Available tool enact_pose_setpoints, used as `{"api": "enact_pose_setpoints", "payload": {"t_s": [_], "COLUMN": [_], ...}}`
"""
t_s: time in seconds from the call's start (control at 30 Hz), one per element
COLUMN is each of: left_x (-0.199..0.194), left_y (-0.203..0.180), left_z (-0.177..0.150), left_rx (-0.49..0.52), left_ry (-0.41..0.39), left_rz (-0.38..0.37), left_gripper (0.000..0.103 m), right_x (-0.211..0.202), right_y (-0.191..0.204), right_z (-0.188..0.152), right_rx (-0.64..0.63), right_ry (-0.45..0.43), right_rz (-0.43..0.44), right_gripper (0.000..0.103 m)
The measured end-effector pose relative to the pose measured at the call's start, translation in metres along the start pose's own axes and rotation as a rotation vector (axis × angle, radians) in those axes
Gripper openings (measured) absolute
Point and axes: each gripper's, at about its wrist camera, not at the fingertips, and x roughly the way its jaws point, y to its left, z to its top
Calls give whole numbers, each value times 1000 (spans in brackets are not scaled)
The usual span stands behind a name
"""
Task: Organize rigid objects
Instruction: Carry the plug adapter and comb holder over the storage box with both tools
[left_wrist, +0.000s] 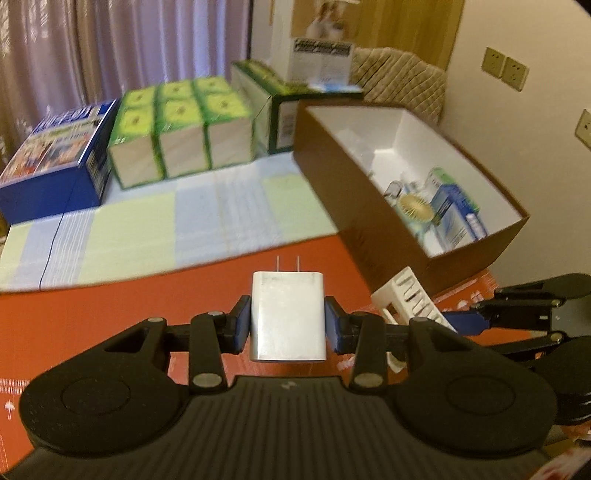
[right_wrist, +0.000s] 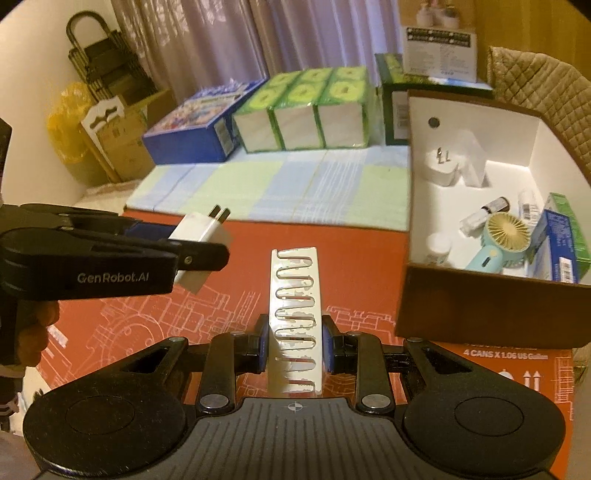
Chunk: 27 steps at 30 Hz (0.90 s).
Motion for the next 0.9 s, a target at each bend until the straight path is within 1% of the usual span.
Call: {"api": "enact_pose_setpoints", "payload": {"t_s": [0.23, 0.47, 0.7, 0.9], "left_x": [2, 15, 40, 70], "left_y": [-27, -61, -92, -113], "left_z": [28, 59, 90, 115], "left_rx": [53, 97, 127, 132], "left_ry": [-42, -74, -90, -77], "left_rz": [-31, -70, -100, -104], "left_gripper": [36, 36, 36, 36], "right_x": [-34, -60, -74, -73], "right_y": [-25, -63, -110, -150], "right_z": [12, 30, 52, 76], "right_rx": [30, 85, 123, 149], "right_ry": [-62, -116, -159, -184], "right_rz": [-5, -33, -77, -113], "right_gripper": [25, 25, 25, 25]}}
